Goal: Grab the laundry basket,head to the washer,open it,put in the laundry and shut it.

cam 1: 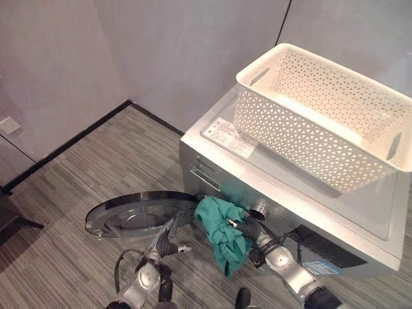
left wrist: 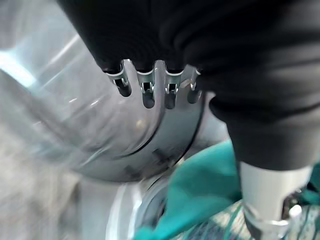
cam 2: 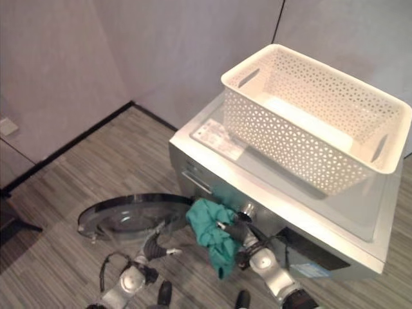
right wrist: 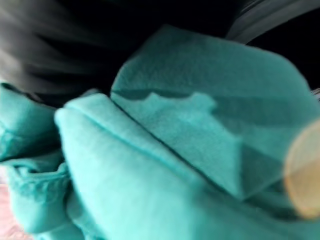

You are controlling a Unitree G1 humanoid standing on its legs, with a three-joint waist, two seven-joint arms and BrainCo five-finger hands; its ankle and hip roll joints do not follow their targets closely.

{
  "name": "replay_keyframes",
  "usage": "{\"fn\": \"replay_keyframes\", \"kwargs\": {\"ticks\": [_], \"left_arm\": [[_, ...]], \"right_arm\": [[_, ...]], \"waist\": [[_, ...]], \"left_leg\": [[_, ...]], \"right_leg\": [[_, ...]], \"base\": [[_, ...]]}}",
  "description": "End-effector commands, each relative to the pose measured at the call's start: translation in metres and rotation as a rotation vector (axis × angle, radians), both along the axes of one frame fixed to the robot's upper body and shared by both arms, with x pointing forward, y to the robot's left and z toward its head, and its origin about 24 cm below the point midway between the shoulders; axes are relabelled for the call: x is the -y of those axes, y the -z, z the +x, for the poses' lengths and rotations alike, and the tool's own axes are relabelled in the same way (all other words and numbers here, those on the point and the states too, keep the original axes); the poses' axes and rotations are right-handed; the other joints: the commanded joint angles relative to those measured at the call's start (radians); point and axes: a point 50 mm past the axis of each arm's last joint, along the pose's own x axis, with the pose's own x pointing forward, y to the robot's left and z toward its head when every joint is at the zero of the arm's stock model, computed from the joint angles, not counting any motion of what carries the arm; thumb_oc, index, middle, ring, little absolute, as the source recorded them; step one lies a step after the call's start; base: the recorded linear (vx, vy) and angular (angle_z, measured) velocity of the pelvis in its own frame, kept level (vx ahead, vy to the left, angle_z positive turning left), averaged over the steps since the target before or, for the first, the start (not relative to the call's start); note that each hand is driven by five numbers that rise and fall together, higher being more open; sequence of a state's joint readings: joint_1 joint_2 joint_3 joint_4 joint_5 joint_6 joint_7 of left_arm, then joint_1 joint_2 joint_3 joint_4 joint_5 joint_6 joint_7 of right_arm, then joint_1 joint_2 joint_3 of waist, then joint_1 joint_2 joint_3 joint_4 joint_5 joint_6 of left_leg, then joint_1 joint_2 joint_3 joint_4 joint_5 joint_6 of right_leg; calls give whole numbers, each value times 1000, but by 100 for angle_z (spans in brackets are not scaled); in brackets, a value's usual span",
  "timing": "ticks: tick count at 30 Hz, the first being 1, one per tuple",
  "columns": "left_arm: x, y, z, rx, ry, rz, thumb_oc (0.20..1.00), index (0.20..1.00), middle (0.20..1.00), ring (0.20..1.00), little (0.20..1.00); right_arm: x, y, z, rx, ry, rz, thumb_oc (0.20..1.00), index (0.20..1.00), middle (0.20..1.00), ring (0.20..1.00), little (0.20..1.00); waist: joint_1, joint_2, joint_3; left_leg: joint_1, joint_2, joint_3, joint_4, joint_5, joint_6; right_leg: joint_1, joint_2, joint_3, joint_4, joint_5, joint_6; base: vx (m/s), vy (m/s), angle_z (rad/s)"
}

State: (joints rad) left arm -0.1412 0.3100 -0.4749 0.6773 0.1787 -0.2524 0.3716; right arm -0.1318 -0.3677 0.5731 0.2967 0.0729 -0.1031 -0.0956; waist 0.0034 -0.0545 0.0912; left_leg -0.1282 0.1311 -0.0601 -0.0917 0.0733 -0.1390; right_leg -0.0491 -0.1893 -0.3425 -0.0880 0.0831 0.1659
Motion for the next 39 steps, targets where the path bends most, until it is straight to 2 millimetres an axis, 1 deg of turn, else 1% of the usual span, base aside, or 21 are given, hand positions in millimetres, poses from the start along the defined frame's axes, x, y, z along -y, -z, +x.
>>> {"fn": "replay_keyframes", "kwargs": {"ticks": [1,3,4,5,7,9,11,12,13,14,16,18,22,24,28,30,31,34,35,36,39], "left_arm": [[17,-39,35,188,80,-56,1000,1000,1000,1000,1000],[27,-49,44,216,89,-103,1000,1000,1000,1000,1000],[28,-49,45,217,89,-104,1000,1000,1000,1000,1000],[36,-57,52,245,89,-139,1000,1000,1000,1000,1000],[41,-62,57,263,90,-159,1000,1000,1000,1000,1000],[56,-68,64,268,92,-221,1000,1000,1000,1000,1000],[66,-70,66,251,107,-260,1000,1000,1000,1000,1000],[66,-70,66,251,108,-261,1000,1000,1000,1000,1000],[75,-70,67,233,127,-297,1000,1000,1000,1000,1000],[75,-70,67,233,127,-297,1000,1000,1000,1000,1000],[89,-69,66,197,162,-337,1000,1000,1000,1000,1000],[95,-66,66,180,176,-335,1000,1000,1000,1000,1000],[99,-72,72,203,186,-313,1000,1000,1000,1000,1000],[100,-86,80,259,184,-308,1000,1000,1000,1000,1000],[100,-103,90,333,185,-294,1000,1000,1000,1000,1000],[100,-107,92,350,189,-288,1000,1000,1000,1000,1000],[101,-118,96,389,205,-285,1000,1000,1000,1000,1000],[103,-134,100,443,220,-303,1000,1000,1000,1000,1000],[103,-134,100,443,220,-303,1000,1000,1000,1000,1000],[104,-142,101,467,229,-327,1000,1000,1000,1000,1000],[106,-149,98,482,246,-376,1000,1000,1000,1000,1000]], "right_arm": [[-5,-62,28,234,35,212,200,200,200,200,200],[-6,-73,30,269,32,242,200,200,200,200,200],[-6,-74,31,270,33,242,200,200,200,200,200],[-7,-81,31,287,31,285,200,200,200,200,200],[-8,-83,32,284,33,311,200,200,200,200,200],[-10,-82,32,249,36,359,200,200,200,200,200],[-13,-81,32,233,33,378,200,200,200,200,200],[-13,-81,32,233,33,378,200,200,200,200,200],[-13,-80,32,208,32,401,200,200,200,200,200],[-13,-80,32,208,32,401,200,200,200,200,200],[-12,-77,35,178,37,421,200,200,200,200,200],[-14,-80,36,183,26,429,200,200,200,200,200],[-15,-82,37,180,14,439,200,200,200,200,200],[-13,-82,38,182,13,431,200,200,200,200,200],[-10,-81,39,172,17,422,200,200,200,200,200],[-10,-80,40,171,19,418,200,200,200,200,200],[-7,-79,41,170,28,406,200,200,200,200,200],[-3,-78,42,169,33,391,200,200,200,200,200],[-3,-78,42,169,33,391,200,200,200,200,200],[-1,-77,43,167,41,380,200,200,200,200,200],[4,-76,42,164,56,375,200,200,200,200,200]], "waist": [[5,-62,12],[-4,-67,16],[-3,-67,16],[-13,-72,20],[-17,-74,21],[-32,-83,27],[-41,-90,28],[-40,-90,28],[-49,-95,29],[-49,-95,29],[-61,-103,29],[-67,-108,28],[-81,-121,26],[-92,-130,25],[-105,-137,21],[-108,-137,20],[-115,-138,18],[-123,-138,18],[-122,-138,18],[-125,-134,22],[-125,-124,30]], "left_leg": [[20,40,67,4,-47,-7],[9,42,69,4,-45,-8],[7,42,70,4,-44,-8],[-1,45,75,4,-42,-10],[-4,47,77,4,-41,-10],[-6,51,85,4,-40,-11],[-6,56,89,4,-41,-11],[-6,56,90,4,-41,-11],[-6,60,96,4,-41,-12],[-6,60,96,4,-41,-12],[-2,66,106,4,-42,-13],[2,71,112,4,-43,-14],[6,81,118,4,-44,-18],[8,89,122,4,-43,-23],[7,101,131,4,-40,-29],[7,103,133,4,-40,-30],[6,109,137,4,-39,-33],[4,114,141,4,-35,-36],[4,115,141,4,-35,-36],[3,118,143,4,-33,-37],[-2,121,146,4,-30,-38]], "right_leg": [[-64,-88,97,1,42,70],[-80,-86,104,1,46,69],[-82,-86,104,1,47,69],[-94,-83,110,1,50,68],[-101,-82,113,1,52,68],[-111,-76,122,1,55,66],[-117,-72,127,1,56,66],[-117,-72,128,1,56,66],[-125,-66,133,1,57,65],[-125,-66,134,1,57,65],[-131,-60,142,1,58,63],[-134,-53,148,1,57,62],[-140,-42,157,1,56,59],[-145,-32,161,1,55,58],[-153,-20,168,1,53,57],[-156,-17,170,1,54,58],[-161,-12,176,1,54,58],[-168,-4,182,1,54,57],[-169,-4,182,1,54,57],[-174,-1,185,1,54,57],[-180,3,187,1,55,56]], "base": [[-71,-11,2],[-48,-11,3],[-46,-12,-1],[0,0,0],[-37,-11,-4],[-37,-16,-6],[-16,-12,-6],[-10,-10,-3],[-4,-7,-3],[-8,-14,-4],[-2,-9,-4],[12,-18,-12],[10,-33,-12],[11,-44,-3],[2,-26,-6],[-1,-27,-6],[3,-28,-10],[-4,-19,-9],[-5,-11,-7],[-6,-5,-5],[0,0,0]]}}
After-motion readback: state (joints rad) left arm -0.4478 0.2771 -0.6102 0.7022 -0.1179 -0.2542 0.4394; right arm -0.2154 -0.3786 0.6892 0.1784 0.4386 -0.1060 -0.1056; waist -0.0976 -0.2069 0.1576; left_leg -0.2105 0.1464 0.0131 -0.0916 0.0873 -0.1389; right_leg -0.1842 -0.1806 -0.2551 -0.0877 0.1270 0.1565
